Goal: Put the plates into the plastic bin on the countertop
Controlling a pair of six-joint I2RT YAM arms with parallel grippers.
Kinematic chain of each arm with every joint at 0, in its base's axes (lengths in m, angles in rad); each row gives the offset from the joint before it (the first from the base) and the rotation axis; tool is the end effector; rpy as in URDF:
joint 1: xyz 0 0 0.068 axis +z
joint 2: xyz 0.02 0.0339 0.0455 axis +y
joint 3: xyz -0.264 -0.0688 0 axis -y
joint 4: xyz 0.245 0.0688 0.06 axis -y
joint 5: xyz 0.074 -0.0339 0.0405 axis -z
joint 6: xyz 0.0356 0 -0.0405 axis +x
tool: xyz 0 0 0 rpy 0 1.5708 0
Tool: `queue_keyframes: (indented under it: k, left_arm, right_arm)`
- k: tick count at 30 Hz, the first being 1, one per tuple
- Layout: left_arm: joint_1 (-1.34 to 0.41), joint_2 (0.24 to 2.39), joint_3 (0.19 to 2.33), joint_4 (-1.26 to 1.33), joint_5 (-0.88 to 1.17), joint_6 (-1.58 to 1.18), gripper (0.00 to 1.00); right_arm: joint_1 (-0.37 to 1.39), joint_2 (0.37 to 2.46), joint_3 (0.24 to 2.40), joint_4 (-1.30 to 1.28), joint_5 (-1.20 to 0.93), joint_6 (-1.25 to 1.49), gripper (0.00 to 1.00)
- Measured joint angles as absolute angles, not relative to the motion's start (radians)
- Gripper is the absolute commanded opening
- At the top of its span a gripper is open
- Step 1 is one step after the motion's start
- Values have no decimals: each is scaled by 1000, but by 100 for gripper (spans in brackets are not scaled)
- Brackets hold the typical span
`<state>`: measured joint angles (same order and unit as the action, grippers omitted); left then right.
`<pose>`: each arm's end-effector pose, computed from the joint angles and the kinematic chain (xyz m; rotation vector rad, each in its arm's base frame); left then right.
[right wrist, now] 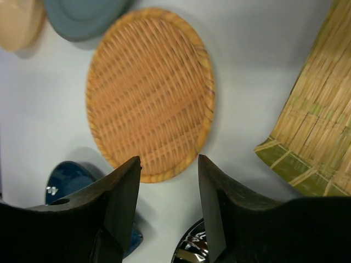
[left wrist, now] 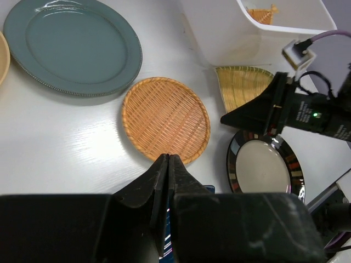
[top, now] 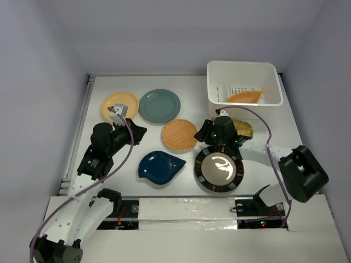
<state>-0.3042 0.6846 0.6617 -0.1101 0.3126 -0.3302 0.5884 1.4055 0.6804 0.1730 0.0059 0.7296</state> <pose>0.1577 -0.0610 0.3205 0.2169 1.7394 -0.7340 0.2439 0.1625 0.1988 0.1604 2.2162 0.7547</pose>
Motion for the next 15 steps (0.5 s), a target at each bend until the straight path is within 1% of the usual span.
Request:
queue_keyframes:
  k: [8,15]
  left_arm:
    - [-304,685,662,-111,309,-328,2]
    - [-304,685,662,-111,309,-326,2]
  right_arm:
    - [598,1586,728,177,73,752,51]
    - [597,1666,738,233,80,795,42]
